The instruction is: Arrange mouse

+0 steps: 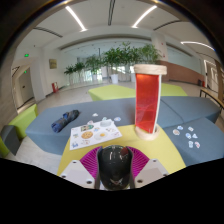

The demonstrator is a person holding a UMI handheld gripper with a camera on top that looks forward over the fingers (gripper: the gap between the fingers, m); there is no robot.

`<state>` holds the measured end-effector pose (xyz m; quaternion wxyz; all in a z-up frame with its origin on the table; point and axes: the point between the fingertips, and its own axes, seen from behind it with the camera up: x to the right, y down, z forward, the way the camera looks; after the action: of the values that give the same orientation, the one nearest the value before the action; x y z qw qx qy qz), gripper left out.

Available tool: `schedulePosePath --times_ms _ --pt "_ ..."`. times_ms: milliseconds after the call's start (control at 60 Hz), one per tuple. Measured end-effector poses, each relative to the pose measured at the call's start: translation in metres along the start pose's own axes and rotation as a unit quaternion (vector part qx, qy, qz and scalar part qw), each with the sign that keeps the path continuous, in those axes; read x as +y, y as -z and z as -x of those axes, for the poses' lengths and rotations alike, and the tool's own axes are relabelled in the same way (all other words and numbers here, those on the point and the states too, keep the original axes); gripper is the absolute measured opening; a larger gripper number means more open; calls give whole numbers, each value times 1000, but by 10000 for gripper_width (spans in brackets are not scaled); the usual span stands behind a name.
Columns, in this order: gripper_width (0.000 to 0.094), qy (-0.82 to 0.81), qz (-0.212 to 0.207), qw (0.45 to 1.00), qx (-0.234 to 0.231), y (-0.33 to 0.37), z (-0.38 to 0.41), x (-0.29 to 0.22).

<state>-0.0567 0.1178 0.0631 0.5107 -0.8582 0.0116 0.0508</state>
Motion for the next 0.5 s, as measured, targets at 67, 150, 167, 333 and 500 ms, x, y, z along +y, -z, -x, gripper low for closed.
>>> schedulePosePath --times_ms 67,150,167,333,500 --pt "388 2 34 999 1 -16 12 32" --pt "392 5 69 997 19 -24 12 67" --pt "400 2 82 996 22 -24 11 75" --pt "553 39 104 994 -4 -23 19 78" --pt "814 50 116 992 -10 20 23 69"
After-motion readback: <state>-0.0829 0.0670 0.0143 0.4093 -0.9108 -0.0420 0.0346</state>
